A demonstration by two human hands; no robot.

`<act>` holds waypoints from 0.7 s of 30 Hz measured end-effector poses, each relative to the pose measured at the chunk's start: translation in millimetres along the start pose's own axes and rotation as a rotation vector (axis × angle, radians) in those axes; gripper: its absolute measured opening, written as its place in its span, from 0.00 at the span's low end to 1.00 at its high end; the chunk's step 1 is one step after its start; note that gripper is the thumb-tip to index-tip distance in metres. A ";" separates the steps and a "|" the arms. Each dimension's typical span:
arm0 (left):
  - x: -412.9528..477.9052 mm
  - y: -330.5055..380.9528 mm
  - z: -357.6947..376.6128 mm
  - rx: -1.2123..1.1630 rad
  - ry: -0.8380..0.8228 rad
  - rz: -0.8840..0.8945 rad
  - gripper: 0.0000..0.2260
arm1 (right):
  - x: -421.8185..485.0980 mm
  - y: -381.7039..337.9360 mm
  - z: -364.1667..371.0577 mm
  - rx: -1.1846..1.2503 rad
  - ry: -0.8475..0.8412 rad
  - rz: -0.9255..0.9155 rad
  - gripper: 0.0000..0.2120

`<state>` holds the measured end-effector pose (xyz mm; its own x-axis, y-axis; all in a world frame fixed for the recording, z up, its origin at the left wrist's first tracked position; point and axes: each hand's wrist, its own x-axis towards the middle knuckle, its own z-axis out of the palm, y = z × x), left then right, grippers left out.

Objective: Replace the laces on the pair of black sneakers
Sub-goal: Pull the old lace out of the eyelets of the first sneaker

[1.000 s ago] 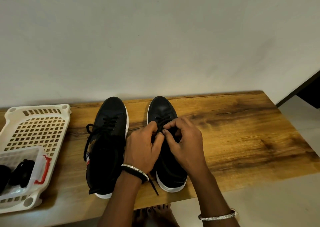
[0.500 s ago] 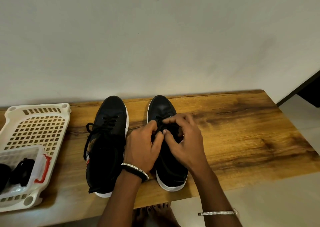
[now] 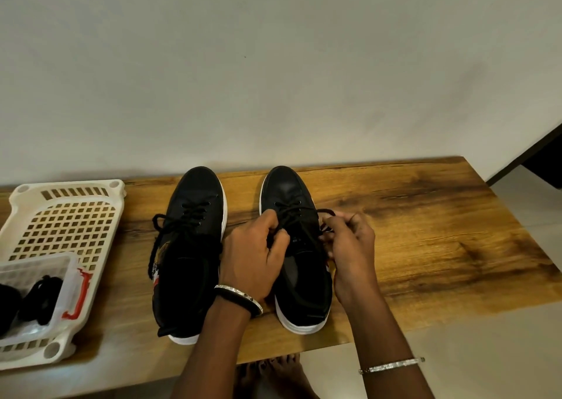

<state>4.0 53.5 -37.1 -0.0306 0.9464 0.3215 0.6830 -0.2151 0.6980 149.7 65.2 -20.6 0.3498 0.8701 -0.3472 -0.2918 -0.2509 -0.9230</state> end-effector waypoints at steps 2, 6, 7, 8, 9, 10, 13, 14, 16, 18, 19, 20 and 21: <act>0.2 -0.2 -0.4 -0.002 -0.001 -0.001 0.09 | -1.7 0.8 -2.4 -0.242 -0.030 -0.201 0.15; 0.6 -1.7 -0.3 0.016 -0.005 0.008 0.08 | -4.0 2.9 0.1 -0.680 -0.256 -0.680 0.14; 0.7 -2.2 -0.3 0.017 -0.006 0.012 0.08 | -3.0 5.6 0.9 -0.756 -0.263 -0.756 0.09; 0.7 -2.6 -0.2 0.018 -0.006 0.014 0.08 | -2.0 7.7 1.3 -0.800 -0.257 -0.809 0.05; 0.7 -2.7 -0.1 0.018 -0.007 0.014 0.08 | -0.7 9.7 0.9 -0.810 -0.249 -0.839 0.03; 0.7 -2.8 0.3 0.018 -0.006 0.013 0.08 | 0.1 11.0 0.8 -0.794 -0.238 -0.851 0.01; 0.6 -2.2 1.2 0.017 -0.001 0.008 0.08 | -1.1 10.5 0.8 -0.616 -0.147 -0.738 0.02; 0.7 -2.1 1.3 0.015 0.001 0.005 0.08 | -1.6 9.9 1.5 -0.509 -0.098 -0.642 0.01; 0.5 -2.2 1.1 0.006 0.003 0.006 0.09 | -1.6 7.6 2.3 -0.251 0.003 -0.375 0.02; 0.2 -2.5 0.4 0.003 0.004 0.009 0.09 | -0.2 3.1 1.9 0.026 0.071 -0.066 0.03; 0.2 -2.6 0.3 0.002 0.005 0.009 0.09 | 0.8 2.0 0.7 0.141 0.097 0.050 0.02; 0.2 -3.0 0.7 0.001 0.005 0.009 0.09 | 2.0 2.7 -0.6 0.208 0.118 0.122 0.01; 0.1 -3.1 0.9 -0.002 0.005 0.008 0.09 | 3.1 3.8 -1.5 0.207 0.131 0.142 0.01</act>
<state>2.6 54.5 -39.8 -0.0287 0.9435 0.3301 0.6817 -0.2231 0.6968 151.0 66.3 -25.4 0.4005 0.7672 -0.5010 -0.5167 -0.2625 -0.8150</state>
